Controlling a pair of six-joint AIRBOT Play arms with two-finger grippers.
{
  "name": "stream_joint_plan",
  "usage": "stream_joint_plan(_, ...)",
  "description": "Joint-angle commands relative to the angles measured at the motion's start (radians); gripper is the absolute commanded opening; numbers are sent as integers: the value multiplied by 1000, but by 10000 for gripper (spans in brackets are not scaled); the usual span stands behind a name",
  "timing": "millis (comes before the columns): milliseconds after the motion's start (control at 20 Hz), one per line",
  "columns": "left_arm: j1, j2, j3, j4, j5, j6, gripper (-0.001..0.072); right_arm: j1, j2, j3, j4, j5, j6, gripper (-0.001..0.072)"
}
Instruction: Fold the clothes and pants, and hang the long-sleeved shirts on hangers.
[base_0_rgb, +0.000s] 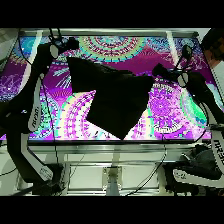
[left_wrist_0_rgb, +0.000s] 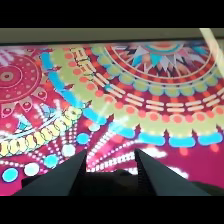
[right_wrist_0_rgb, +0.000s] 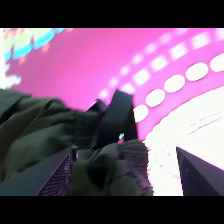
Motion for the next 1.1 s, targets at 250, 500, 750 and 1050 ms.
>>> stream_joint_plan(250,3,165,0,-8,-321,-21,4,-142,0,139,4,275,-148,18)
stream_joint_plan(500,45,266,-15,-133,-528,-1,3,-284,-2,141,562,457,-641,14)
stream_joint_plan(750,51,412,-256,-193,-577,41,3,-376,-14,64,793,798,-895,15)
stream_joint_plan(1050,62,713,-849,-300,-516,42,3,-391,-15,19,907,893,-981,16)
